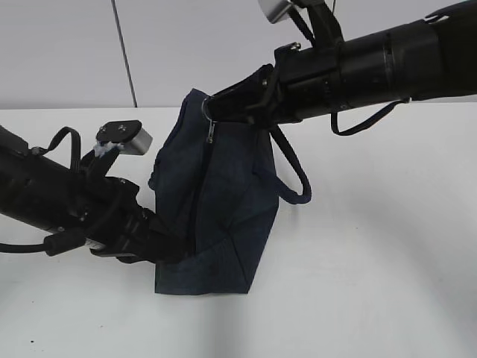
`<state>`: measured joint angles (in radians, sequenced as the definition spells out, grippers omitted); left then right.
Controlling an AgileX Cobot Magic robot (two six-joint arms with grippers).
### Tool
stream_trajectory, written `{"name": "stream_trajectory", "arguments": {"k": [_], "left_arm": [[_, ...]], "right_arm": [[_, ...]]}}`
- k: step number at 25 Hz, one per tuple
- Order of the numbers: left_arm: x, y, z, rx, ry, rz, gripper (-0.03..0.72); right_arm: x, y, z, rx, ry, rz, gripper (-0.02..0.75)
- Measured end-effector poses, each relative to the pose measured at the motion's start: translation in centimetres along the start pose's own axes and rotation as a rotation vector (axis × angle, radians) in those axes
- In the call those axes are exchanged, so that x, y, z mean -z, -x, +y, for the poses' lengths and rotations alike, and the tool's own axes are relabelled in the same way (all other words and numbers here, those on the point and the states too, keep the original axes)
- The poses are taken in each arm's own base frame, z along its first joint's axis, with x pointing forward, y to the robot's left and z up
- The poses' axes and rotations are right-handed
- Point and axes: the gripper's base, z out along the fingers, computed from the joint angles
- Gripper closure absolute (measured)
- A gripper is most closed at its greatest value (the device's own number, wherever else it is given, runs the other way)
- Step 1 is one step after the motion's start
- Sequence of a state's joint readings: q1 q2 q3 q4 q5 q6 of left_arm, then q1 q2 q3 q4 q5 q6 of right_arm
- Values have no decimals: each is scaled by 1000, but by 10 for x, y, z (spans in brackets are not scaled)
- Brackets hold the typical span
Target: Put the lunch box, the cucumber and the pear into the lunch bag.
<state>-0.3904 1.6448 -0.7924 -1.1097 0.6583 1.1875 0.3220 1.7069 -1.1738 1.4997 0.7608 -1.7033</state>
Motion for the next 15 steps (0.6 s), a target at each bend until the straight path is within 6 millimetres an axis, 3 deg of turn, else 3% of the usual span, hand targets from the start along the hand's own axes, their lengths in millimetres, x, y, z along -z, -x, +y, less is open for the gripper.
{"name": "stream_trajectory", "arguments": {"k": [6,15], "left_arm": [[0,-2,-2,-23,-19,26,683],[1,-4,-2,-49,-33,53,683]], "right_arm": [[-15,0,-17,0,-20,4,732],[-16,5,-58,-23,-82,-27,732]]}}
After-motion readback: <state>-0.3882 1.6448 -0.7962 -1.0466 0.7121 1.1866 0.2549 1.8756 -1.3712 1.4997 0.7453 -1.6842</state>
